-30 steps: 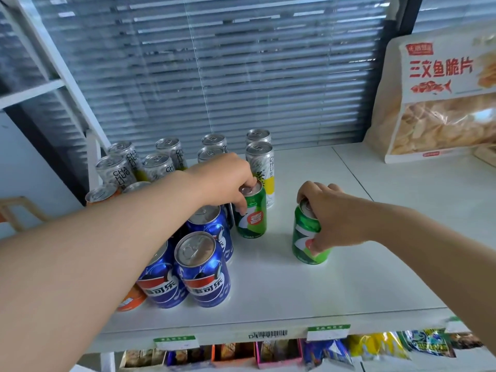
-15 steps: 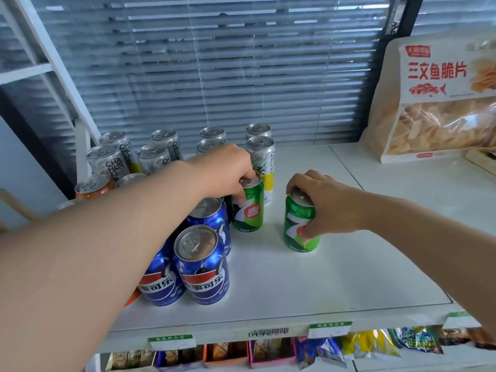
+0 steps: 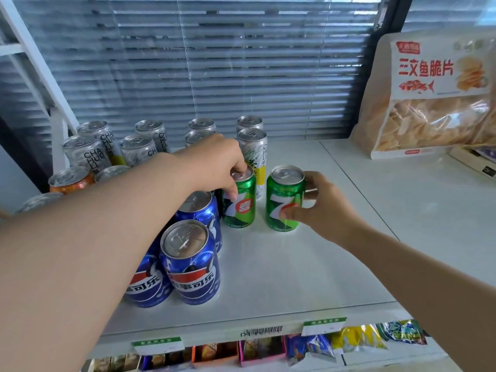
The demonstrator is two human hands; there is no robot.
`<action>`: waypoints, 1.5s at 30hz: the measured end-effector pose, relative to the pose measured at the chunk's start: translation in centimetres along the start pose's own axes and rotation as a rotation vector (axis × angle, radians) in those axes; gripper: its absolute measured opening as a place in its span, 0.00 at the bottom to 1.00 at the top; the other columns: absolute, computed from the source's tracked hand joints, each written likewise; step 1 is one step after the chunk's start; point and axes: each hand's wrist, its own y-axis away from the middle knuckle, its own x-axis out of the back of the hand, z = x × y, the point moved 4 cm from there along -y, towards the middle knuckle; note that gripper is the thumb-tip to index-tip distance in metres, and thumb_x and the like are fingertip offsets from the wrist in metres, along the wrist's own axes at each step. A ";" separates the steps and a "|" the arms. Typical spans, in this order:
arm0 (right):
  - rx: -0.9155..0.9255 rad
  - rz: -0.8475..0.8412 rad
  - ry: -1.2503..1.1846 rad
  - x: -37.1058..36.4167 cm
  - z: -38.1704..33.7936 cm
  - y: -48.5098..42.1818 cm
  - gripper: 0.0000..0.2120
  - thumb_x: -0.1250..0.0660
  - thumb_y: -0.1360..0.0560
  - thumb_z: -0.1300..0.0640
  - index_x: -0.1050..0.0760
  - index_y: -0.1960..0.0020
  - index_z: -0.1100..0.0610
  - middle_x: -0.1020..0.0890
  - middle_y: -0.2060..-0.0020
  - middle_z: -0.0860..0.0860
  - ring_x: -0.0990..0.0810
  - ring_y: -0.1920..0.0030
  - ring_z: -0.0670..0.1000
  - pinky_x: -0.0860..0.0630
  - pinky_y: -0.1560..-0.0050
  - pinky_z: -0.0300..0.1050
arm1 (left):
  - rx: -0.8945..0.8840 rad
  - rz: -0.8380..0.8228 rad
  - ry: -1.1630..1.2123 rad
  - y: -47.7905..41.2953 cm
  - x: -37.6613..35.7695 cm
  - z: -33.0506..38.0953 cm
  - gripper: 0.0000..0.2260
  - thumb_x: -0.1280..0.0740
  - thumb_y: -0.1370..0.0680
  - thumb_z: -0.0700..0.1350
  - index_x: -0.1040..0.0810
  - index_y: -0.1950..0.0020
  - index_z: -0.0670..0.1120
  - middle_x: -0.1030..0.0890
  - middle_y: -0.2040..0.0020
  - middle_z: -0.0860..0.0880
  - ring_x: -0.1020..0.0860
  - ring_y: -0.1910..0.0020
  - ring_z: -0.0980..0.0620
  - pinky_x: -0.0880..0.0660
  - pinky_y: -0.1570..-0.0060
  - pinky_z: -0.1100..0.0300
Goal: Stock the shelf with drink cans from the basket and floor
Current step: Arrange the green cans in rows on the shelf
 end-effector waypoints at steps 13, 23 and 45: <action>-0.022 0.016 -0.024 -1.4 -0.8 -1.7 0.32 0.18 0.39 0.56 0.28 0.39 0.55 0.20 0.48 0.49 0.21 0.46 0.50 0.25 0.47 0.45 | -0.055 0.024 -0.071 0.3 0.2 0.7 0.21 0.21 0.37 0.52 0.17 0.49 0.43 0.26 0.49 0.48 0.26 0.48 0.46 0.26 0.49 0.49; -0.010 0.001 -0.061 -1.7 -0.2 -1.7 0.33 0.19 0.38 0.57 0.28 0.37 0.54 0.19 0.45 0.50 0.21 0.44 0.50 0.24 0.41 0.48 | -0.069 0.037 -0.116 0.1 -0.5 0.5 0.20 0.22 0.35 0.48 0.19 0.48 0.39 0.27 0.51 0.48 0.25 0.51 0.44 0.24 0.52 0.49; -0.046 0.000 -0.072 2.6 -5.7 2.1 0.22 0.30 0.27 0.42 0.25 0.38 0.53 0.20 0.45 0.48 0.21 0.46 0.49 0.23 0.44 0.47 | 0.252 0.283 0.169 6.3 2.0 2.0 0.26 0.29 0.26 0.52 0.29 0.30 0.47 0.26 0.34 0.44 0.27 0.36 0.44 0.30 0.40 0.52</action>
